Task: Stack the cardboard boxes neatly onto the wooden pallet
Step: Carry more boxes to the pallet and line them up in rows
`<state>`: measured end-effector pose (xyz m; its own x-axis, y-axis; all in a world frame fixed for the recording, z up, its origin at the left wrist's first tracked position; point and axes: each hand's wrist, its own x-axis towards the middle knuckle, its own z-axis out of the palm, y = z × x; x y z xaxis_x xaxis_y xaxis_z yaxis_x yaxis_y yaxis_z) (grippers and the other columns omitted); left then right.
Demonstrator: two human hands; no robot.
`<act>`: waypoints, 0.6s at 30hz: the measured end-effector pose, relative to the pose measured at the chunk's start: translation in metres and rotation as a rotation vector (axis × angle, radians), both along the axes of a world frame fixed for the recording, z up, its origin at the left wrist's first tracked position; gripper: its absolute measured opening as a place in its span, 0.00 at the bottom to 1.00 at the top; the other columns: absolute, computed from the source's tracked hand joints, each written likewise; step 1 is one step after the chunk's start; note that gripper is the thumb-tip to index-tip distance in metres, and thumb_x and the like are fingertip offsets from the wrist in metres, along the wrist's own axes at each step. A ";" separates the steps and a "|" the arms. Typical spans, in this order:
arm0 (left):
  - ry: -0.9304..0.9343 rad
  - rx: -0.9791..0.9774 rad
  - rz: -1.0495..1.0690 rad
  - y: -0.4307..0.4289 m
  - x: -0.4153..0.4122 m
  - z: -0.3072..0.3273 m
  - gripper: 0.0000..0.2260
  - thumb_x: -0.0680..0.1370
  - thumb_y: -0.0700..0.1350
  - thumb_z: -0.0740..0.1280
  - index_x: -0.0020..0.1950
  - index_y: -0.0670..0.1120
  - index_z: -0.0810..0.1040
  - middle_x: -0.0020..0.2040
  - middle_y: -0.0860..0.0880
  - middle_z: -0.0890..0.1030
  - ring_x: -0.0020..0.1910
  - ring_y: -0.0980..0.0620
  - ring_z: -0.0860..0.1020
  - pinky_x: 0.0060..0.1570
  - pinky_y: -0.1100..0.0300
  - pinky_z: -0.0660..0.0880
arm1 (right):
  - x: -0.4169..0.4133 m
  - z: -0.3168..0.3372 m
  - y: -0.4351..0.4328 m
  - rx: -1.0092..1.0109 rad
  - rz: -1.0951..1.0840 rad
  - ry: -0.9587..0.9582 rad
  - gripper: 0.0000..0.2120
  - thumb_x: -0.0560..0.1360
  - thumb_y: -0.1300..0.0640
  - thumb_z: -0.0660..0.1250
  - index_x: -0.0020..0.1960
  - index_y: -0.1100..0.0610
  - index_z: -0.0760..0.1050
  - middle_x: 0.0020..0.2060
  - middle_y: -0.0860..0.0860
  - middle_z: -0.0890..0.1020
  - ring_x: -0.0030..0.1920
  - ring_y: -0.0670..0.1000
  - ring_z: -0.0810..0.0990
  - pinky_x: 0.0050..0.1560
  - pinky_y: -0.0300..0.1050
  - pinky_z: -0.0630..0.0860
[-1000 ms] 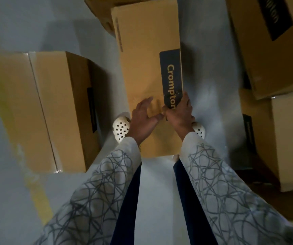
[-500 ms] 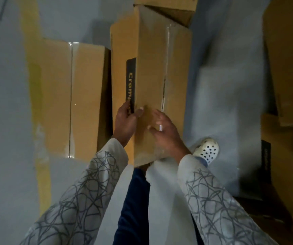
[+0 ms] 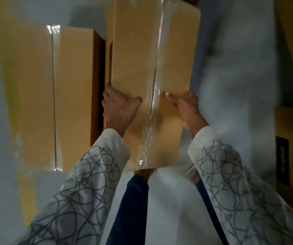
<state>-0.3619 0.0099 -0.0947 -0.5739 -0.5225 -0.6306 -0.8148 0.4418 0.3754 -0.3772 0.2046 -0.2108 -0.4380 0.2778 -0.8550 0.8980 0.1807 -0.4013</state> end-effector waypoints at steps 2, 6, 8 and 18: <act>-0.040 -0.017 0.025 -0.001 -0.004 0.016 0.44 0.70 0.54 0.76 0.78 0.44 0.58 0.75 0.46 0.67 0.73 0.39 0.65 0.71 0.38 0.65 | 0.021 -0.026 0.015 -0.055 -0.022 0.007 0.67 0.38 0.25 0.83 0.73 0.47 0.71 0.69 0.49 0.76 0.65 0.52 0.81 0.66 0.58 0.79; -0.029 -0.095 0.054 0.008 -0.004 0.087 0.41 0.67 0.56 0.75 0.74 0.45 0.61 0.73 0.47 0.68 0.72 0.41 0.66 0.69 0.38 0.61 | 0.041 0.082 0.021 -0.140 -0.132 0.030 0.52 0.48 0.30 0.85 0.67 0.47 0.75 0.65 0.49 0.80 0.60 0.53 0.83 0.58 0.67 0.80; 0.013 -0.139 0.049 0.020 -0.003 0.138 0.39 0.67 0.57 0.73 0.73 0.46 0.62 0.71 0.47 0.69 0.71 0.41 0.67 0.67 0.39 0.61 | 0.045 0.171 0.019 -0.166 -0.198 0.010 0.35 0.59 0.37 0.84 0.61 0.48 0.78 0.64 0.51 0.80 0.57 0.51 0.84 0.49 0.60 0.82; 0.211 -0.309 -0.309 0.085 0.009 0.442 0.32 0.70 0.59 0.70 0.66 0.42 0.69 0.65 0.45 0.73 0.67 0.41 0.69 0.66 0.44 0.60 | 0.112 0.512 0.047 -0.164 -0.392 -0.102 0.34 0.67 0.41 0.78 0.66 0.56 0.71 0.61 0.56 0.79 0.59 0.61 0.78 0.41 0.58 0.82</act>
<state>-0.3527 0.0944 0.3472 -0.8307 -0.4518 -0.3253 -0.5477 0.7682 0.3314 -0.2653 0.2516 0.3010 -0.2379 0.2629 -0.9350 0.9225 -0.2403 -0.3022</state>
